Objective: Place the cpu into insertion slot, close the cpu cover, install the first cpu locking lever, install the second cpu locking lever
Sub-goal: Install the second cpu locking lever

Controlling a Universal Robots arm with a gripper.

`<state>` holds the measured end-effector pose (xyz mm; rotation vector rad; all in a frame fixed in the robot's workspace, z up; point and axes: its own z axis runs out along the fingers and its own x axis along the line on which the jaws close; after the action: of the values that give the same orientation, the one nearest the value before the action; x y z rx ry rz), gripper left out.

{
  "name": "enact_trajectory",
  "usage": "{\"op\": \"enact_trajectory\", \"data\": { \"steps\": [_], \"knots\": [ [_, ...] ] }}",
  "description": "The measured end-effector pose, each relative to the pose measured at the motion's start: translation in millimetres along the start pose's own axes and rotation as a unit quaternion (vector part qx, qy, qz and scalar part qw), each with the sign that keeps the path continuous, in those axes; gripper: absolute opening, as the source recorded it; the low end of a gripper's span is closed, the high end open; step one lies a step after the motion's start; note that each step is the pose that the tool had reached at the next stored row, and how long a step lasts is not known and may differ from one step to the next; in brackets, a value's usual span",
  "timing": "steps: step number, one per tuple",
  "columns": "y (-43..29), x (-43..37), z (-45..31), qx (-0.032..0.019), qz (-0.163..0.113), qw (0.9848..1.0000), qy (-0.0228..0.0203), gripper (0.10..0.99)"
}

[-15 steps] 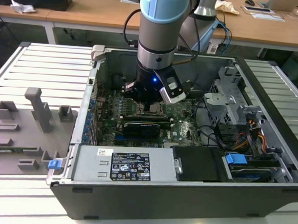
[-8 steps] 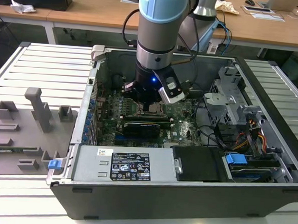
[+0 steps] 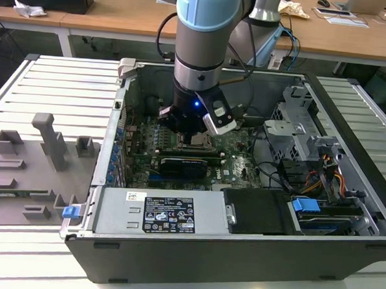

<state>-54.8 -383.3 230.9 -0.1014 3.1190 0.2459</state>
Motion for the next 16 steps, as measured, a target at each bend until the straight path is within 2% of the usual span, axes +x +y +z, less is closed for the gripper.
{"op": "enact_trajectory", "data": {
  "steps": [1, 6, 12, 13, 15, 16],
  "knots": [
    [-2.9, 0.4, 1.3, -0.0052, 0.000, 1.0000, -0.0003, 0.106],
    [-4.4, 0.7, 3.8, -0.0165, 0.000, 0.9999, -0.0010, 0.106],
    [-4.8, 0.7, 5.3, -0.0179, 0.000, 0.9998, -0.0011, 0.106],
    [-5.2, 0.7, 6.1, -0.0192, 0.000, 0.9998, -0.0011, 0.106],
    [-9.3, 4.3, 7.9, -0.0264, 0.000, 0.9996, -0.0017, 0.106],
    [-10.1, 5.9, 7.9, -0.0281, 0.000, 0.9996, -0.0019, 0.106]
  ]
}}
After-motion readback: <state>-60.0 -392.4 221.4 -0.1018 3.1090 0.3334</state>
